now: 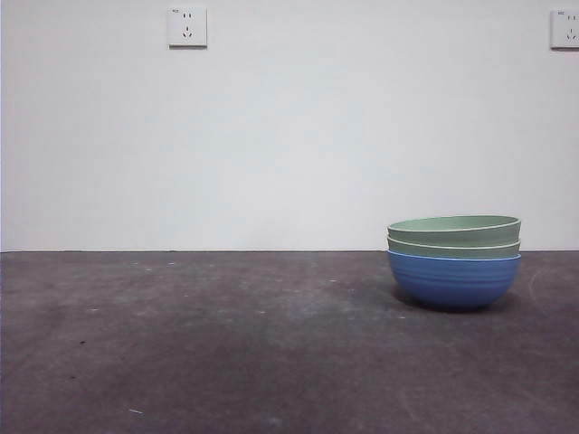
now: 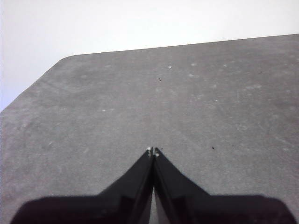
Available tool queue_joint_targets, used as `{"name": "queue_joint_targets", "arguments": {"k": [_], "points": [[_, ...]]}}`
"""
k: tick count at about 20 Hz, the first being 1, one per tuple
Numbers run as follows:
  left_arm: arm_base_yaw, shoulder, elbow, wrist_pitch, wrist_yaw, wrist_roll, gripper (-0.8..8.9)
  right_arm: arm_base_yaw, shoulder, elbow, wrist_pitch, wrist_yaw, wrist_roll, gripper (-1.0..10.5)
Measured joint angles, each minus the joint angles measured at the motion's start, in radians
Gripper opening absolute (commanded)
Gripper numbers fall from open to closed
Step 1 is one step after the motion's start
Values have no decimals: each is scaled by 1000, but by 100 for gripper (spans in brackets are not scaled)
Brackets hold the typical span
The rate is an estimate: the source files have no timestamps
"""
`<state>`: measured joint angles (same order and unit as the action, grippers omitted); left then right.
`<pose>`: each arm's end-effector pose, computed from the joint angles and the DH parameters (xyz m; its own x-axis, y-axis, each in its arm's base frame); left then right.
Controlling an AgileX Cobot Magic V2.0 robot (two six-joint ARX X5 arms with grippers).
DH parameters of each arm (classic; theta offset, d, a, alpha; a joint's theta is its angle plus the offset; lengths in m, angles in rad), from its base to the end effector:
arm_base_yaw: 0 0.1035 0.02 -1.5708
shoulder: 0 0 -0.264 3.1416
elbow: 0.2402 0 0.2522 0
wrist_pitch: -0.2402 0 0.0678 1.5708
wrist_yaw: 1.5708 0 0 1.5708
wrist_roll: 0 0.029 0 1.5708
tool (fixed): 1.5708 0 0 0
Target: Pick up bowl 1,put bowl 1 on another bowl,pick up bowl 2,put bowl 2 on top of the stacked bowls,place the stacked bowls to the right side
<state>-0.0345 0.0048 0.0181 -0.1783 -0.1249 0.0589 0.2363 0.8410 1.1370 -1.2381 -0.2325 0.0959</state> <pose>0.0955 0.0003 0.1522 0.9825 0.0907 -0.1630 -0.0788 0.9938 0.0785 0.1124 0.0339 0.3514 0.5024 0.3580 -0.7870 -0.2826 0.9283 0.2418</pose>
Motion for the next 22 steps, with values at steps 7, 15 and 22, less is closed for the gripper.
{"name": "queue_joint_targets", "arguments": {"k": [7,15,22], "points": [[0,0,0,0,0,0,-2,-8,-13,0,27,28,-24,3],[0,0,0,0,0,0,-2,-154,-370,-345,613,7,-70,3],[0,0,0,0,0,0,-2,-172,-665,-861,1037,23,-24,3]]}}
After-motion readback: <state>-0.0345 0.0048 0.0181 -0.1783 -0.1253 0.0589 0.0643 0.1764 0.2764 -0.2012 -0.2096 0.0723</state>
